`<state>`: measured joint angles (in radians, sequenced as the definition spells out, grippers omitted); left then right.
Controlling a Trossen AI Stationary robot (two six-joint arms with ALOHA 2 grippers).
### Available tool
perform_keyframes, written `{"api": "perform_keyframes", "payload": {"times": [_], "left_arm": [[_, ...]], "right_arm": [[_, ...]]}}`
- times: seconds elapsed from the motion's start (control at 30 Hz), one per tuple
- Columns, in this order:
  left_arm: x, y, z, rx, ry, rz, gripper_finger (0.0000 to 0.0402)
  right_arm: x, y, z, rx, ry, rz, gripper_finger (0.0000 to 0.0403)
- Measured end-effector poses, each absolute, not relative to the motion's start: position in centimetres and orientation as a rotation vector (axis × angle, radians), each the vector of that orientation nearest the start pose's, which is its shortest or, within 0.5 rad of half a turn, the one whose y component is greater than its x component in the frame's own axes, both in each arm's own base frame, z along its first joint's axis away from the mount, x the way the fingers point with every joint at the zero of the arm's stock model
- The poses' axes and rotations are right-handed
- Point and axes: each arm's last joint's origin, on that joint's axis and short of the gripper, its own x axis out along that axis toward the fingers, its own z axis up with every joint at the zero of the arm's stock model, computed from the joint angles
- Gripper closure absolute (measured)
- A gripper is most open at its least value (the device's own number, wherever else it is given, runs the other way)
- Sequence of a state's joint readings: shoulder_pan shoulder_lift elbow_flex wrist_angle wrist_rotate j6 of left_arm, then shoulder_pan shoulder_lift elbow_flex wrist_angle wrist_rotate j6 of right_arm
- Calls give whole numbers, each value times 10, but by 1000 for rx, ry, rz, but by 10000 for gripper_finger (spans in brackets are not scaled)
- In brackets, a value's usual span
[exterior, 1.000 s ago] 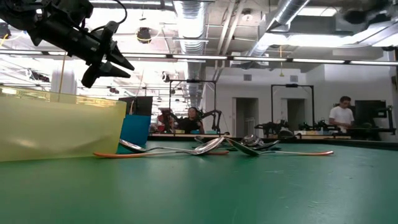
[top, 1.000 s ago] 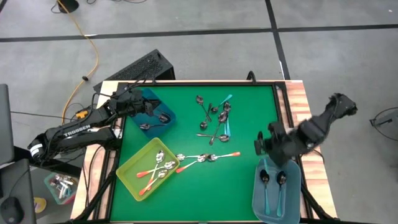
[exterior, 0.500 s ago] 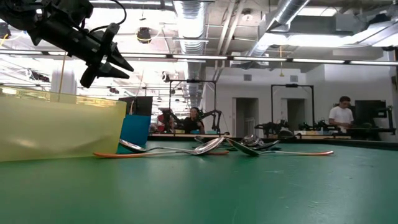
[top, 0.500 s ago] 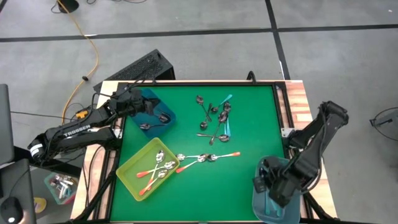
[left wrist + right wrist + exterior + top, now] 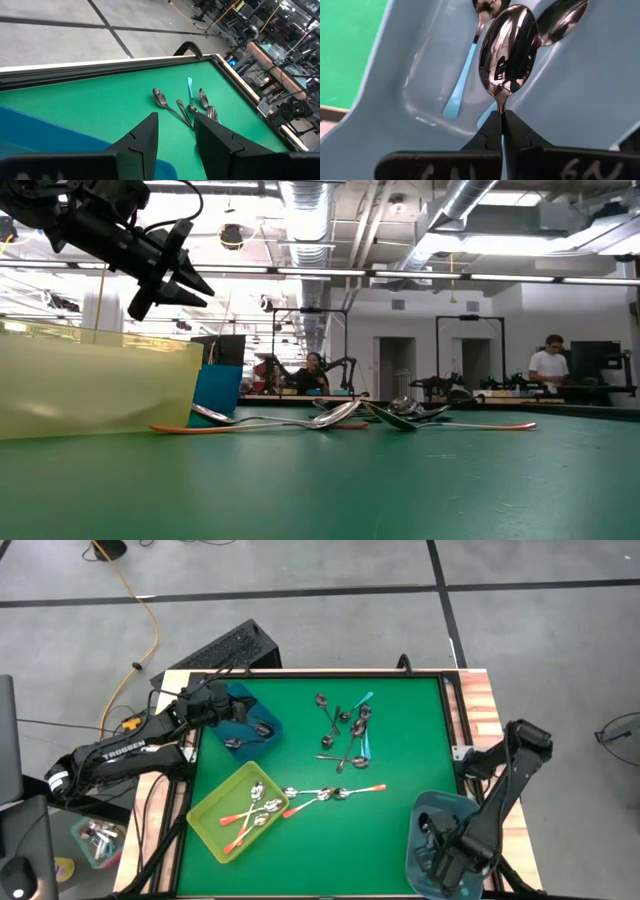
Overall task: Sort silverware by color (type)
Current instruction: Put the blue spoon into the blue bin
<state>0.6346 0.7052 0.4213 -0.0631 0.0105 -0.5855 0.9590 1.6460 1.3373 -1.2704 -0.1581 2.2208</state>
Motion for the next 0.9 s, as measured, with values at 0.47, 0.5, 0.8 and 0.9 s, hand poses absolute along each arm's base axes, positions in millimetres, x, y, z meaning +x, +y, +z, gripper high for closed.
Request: {"api": "perform_keyframes", "payload": {"times": [0.47, 0.5, 0.8, 0.9], "left_arm": [[130, 96, 231, -652, 145, 723, 292], [130, 96, 231, -652, 145, 722, 292], [130, 96, 231, -665, 140, 726, 292], [130, 96, 231, -667, 139, 727, 292]], "right_arm": [[177, 249, 193, 865, 1474, -1184, 395], [177, 247, 188, 875, 1472, -1181, 395], [174, 241, 163, 897, 1452, -1151, 395], [174, 242, 158, 922, 1453, -1119, 394]]}}
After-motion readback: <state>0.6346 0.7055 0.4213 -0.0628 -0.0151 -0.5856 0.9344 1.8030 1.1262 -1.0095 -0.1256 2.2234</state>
